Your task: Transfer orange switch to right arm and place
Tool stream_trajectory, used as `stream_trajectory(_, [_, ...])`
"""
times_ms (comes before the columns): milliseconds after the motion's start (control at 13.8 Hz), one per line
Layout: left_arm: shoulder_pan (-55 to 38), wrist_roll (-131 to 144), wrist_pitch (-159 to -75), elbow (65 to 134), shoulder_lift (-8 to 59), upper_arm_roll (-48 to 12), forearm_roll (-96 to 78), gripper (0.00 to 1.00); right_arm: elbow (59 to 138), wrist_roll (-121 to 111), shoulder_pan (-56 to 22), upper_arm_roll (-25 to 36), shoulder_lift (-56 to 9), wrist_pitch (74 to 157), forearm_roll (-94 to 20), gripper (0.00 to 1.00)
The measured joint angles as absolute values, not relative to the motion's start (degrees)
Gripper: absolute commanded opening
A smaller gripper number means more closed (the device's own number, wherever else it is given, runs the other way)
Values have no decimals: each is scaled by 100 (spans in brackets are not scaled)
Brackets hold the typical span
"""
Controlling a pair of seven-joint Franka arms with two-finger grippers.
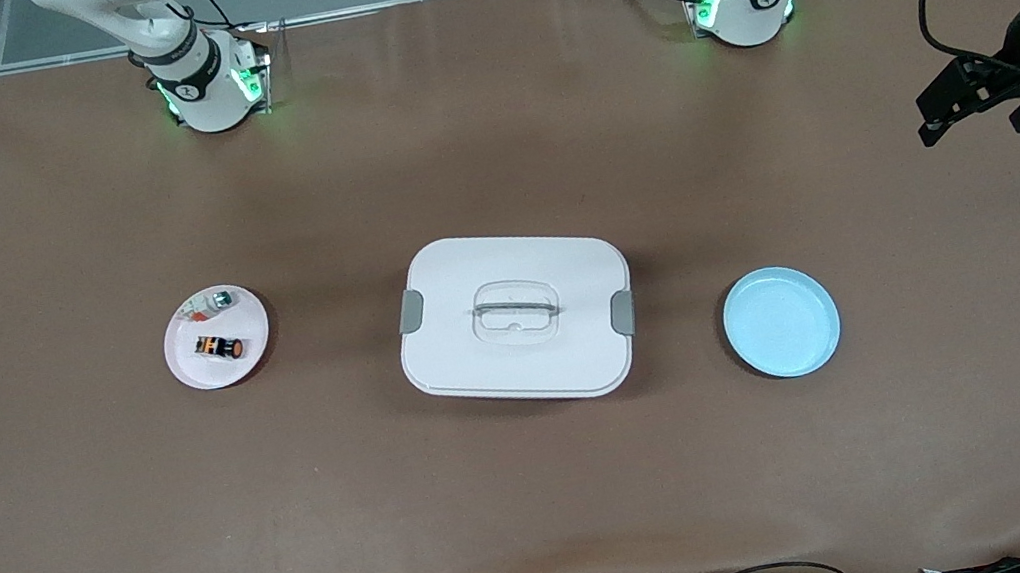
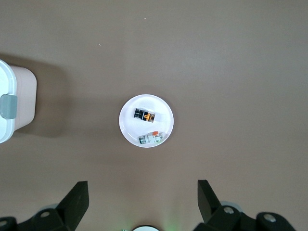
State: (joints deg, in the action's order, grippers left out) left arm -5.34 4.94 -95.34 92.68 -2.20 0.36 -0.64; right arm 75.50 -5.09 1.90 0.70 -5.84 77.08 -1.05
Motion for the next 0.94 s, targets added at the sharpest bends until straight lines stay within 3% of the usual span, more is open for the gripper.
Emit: stream_trajectory(942, [-527,494,-9534,9268,-219,36,-64,100,7551,-602,128,119,-583,7831,-108,100])
